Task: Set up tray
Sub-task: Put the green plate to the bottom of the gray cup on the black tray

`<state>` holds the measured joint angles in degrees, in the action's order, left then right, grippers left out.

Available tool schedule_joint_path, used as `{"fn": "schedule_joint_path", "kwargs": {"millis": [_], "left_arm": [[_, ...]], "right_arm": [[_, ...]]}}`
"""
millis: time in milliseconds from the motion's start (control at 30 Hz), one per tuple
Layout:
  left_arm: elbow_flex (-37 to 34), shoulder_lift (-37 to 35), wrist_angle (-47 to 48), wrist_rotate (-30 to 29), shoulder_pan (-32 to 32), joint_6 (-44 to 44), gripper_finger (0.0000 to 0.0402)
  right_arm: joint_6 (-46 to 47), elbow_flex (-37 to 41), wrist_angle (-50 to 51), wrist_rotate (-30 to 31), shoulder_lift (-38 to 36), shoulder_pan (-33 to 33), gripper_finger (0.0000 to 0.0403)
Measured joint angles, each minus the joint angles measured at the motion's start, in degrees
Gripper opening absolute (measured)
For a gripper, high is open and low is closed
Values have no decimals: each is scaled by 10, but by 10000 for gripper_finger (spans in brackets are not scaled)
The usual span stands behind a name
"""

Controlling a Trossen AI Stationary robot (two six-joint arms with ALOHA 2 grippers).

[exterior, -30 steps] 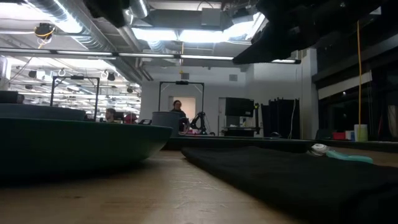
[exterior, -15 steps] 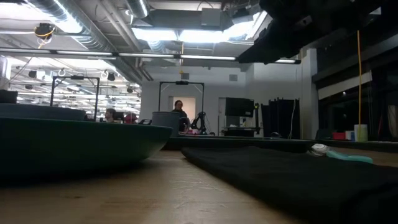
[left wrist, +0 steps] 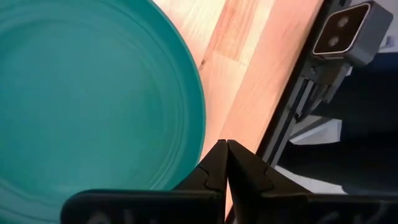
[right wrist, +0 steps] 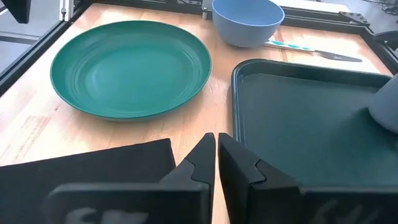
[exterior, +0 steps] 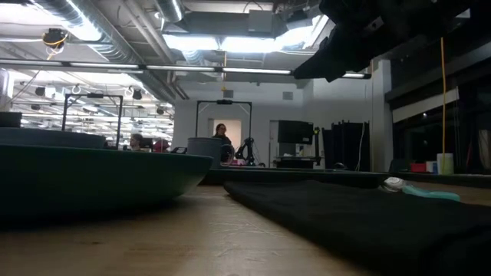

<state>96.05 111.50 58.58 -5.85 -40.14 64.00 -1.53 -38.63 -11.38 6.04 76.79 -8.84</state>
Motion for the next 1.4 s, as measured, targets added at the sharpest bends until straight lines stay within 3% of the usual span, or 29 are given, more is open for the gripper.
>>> {"fn": "schedule_joint_path", "kwargs": {"millis": [300,567,867,1400], "left_arm": [[0,0,1,-5,0,6,23],[0,0,1,-33,-1,24,79],[0,33,-8,-29,-1,-7,135],[0,75,-28,-25,1,-37,148]], "right_arm": [[0,0,6,-1,0,0,7],[13,0,6,-1,0,0,29],[12,0,6,-1,0,0,12],[12,0,7,-1,0,0,22]]}}
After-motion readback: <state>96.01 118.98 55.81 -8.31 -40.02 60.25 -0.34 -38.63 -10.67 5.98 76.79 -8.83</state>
